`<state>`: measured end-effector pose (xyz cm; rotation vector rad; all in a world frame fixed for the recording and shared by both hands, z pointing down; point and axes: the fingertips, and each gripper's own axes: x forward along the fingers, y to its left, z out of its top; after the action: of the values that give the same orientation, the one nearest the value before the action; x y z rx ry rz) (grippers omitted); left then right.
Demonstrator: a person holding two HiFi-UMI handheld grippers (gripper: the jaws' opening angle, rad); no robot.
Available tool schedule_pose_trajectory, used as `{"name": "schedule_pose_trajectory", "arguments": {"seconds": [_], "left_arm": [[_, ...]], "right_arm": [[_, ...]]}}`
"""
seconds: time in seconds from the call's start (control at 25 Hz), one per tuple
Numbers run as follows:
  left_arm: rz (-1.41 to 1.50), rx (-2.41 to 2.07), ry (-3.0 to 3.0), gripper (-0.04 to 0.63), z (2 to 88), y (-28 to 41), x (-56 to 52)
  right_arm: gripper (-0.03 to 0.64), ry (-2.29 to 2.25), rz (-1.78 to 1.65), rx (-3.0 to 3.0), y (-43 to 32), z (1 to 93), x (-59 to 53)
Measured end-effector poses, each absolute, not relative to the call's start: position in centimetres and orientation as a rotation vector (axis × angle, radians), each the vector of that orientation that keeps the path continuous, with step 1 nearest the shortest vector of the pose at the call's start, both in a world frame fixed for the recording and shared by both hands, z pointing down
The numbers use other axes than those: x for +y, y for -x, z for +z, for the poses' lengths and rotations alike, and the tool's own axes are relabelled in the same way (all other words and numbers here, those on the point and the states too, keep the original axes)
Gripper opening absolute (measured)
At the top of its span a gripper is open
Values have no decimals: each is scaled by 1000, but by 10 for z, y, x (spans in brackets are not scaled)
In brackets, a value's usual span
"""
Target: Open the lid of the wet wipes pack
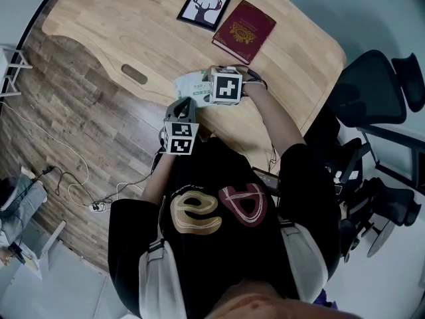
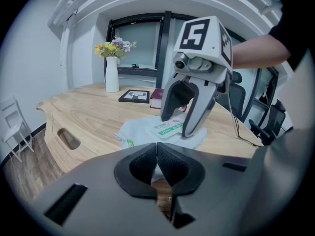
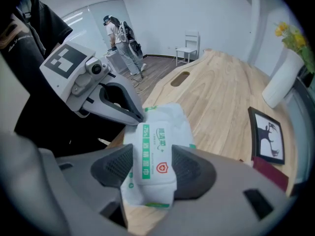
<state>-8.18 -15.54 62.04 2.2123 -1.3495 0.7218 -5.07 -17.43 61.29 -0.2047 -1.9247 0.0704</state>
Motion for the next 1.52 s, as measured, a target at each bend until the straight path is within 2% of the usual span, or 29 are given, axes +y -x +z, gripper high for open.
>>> {"name": "schedule_pose_trajectory", "arguments": {"seconds": [0.76,1.12,1.52], "left_arm": [[721,-1326,-2215,17,622,81,-156],[713,-1333,-2205,17,622,82,-155],[689,-1321,-2196,17,621,82,-156]], "right_arm": [[233,140,-28,-1944,47,599,-175],[140,146,-73,-1952,47,592,-168],[94,155,-90,-1940,46,588,-165]]}}
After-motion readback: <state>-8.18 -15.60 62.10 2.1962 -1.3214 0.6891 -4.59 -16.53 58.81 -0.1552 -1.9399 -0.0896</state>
